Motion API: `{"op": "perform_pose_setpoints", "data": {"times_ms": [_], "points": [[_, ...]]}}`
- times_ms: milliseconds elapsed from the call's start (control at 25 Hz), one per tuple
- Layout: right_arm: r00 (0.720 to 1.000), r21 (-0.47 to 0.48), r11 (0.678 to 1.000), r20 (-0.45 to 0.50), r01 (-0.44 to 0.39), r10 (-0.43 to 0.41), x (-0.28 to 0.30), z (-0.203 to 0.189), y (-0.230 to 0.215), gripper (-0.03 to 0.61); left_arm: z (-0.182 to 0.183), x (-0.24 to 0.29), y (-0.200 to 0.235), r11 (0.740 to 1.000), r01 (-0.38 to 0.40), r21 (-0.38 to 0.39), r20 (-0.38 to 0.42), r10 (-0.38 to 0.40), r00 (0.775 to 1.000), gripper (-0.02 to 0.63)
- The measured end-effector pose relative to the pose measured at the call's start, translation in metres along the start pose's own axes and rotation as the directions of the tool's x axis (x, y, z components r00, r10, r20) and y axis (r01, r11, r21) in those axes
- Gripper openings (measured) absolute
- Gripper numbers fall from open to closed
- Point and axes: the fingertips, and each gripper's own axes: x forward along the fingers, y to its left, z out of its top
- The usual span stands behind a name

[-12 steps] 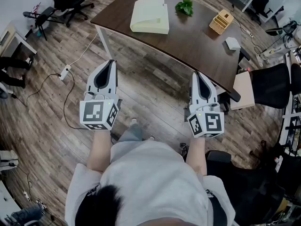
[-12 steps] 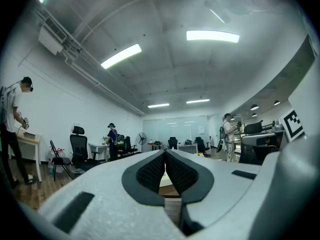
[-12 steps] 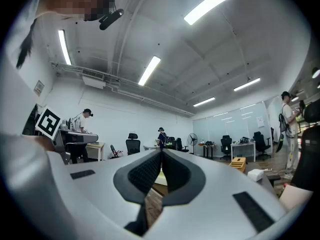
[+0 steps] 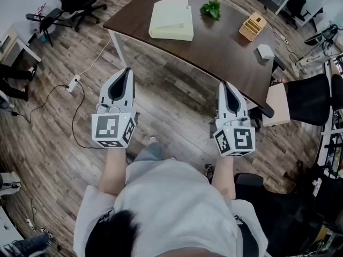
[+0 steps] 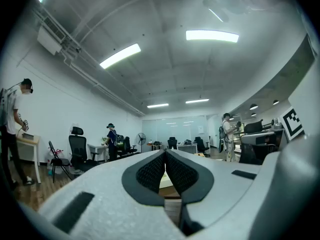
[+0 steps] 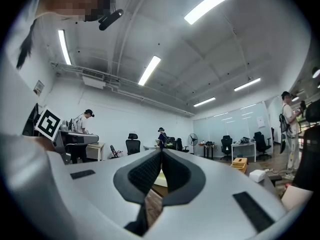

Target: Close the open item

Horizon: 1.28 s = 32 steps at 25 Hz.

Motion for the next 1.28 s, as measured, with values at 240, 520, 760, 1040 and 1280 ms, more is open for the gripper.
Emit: {"op": "perform_pose_setpoints", "data": {"times_ms": [240, 520, 760, 1040, 1280], "points": [[1.0, 0.004, 1.0, 0.013, 0.011, -0.011, 0.016, -0.001, -0.001, 0.014, -0.003, 0.015, 0.007, 1.0, 0.013, 0.002, -0.002, -0.013, 1.0, 0.008], [1.0, 0.018, 1.0, 0.018, 0.008, -0.008, 0.045, -0.005, -0.002, 0.014, -0.008, 0.042, 0.023, 0.999, 0.032, 0.004, 0.004, -0.032, 0.999, 0.008], [1.0, 0.014, 1.0, 0.026, 0.015, -0.015, 0.078, -0.008, 0.002, 0.014, -0.012, 0.069, 0.046, 0.999, 0.046, 0.0, 0.012, -0.046, 0.999, 0.008], [0.999, 0.022, 0.999, 0.029, 0.041, -0.041, 0.123, -0.014, 0.009, 0.014, -0.016, 0.102, 0.081, 0.997, 0.073, -0.001, 0.015, -0.073, 0.997, 0.008], [0.998, 0.01, 0.998, 0.02, 0.059, -0.059, 0.15, -0.02, 0.015, 0.014, -0.024, 0.125, 0.1, 0.995, 0.101, -0.01, 0.015, -0.101, 0.995, 0.008]]}}
